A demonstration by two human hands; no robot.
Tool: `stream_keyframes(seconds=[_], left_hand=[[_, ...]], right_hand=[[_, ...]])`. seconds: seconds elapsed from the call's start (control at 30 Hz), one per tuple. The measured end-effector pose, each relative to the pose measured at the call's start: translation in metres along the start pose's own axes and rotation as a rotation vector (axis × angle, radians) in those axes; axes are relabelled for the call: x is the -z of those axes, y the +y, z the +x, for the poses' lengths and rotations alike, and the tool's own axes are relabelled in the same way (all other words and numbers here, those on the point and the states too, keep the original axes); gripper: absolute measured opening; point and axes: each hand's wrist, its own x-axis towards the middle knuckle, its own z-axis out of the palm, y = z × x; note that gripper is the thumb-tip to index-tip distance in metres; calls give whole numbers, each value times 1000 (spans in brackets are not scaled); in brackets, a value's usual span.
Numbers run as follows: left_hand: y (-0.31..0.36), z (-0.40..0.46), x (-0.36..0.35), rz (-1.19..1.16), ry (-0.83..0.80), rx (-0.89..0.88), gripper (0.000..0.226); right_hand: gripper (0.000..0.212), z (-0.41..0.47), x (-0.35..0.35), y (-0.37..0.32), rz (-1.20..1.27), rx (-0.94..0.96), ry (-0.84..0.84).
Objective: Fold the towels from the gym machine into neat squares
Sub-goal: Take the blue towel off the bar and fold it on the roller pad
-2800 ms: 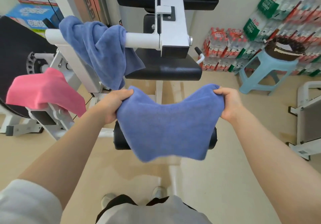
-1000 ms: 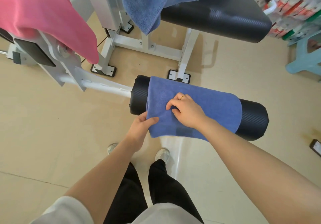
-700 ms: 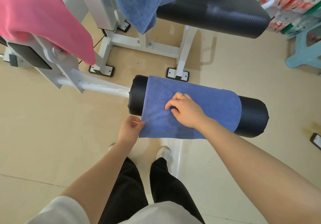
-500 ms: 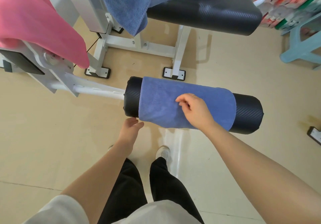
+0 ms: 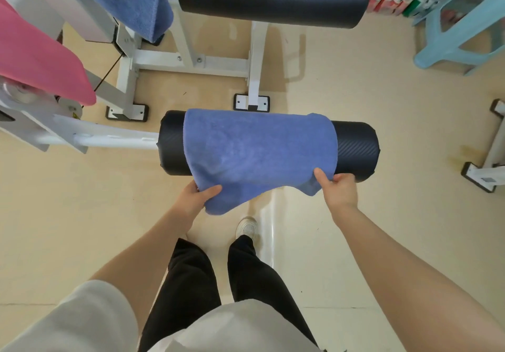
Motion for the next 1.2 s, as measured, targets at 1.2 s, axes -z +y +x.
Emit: stream_keyframes(seconds=[1.2], left_hand=[[104, -69, 14, 401, -219, 131, 25]], right_hand=[[16, -29, 103, -39, 179, -3, -769]])
